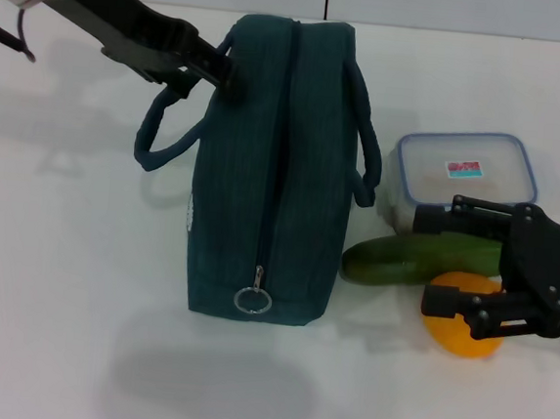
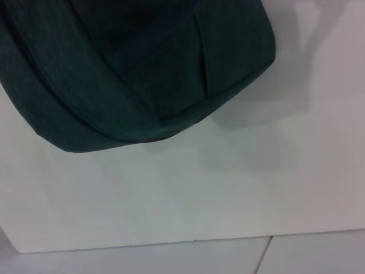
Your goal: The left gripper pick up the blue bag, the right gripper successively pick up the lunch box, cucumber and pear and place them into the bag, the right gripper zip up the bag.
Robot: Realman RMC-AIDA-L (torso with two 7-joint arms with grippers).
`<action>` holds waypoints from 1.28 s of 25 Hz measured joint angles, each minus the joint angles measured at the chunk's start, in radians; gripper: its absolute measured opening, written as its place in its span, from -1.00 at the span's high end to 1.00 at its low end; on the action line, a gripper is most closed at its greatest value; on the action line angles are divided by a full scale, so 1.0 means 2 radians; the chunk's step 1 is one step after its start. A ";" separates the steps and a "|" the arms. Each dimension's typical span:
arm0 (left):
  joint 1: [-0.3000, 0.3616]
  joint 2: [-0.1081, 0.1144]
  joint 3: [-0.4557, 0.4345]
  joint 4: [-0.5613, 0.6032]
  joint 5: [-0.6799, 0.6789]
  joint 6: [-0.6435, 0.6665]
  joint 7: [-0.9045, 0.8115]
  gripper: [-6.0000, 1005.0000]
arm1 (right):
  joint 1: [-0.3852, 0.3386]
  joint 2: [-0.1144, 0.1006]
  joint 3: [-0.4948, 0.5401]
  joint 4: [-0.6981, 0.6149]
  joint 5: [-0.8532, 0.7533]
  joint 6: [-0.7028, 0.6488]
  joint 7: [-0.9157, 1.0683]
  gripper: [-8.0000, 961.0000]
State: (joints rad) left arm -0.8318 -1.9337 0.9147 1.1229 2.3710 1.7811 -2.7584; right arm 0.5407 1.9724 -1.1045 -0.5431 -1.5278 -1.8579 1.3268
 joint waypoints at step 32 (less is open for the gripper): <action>0.016 -0.002 -0.036 -0.050 -0.069 0.006 0.018 0.81 | -0.015 0.001 0.001 0.005 0.007 -0.017 0.002 -0.83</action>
State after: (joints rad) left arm -0.7997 -1.9378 0.8430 1.0229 2.2335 1.7921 -2.7229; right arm 0.5102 1.9745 -1.1030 -0.5327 -1.5140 -1.8917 1.3316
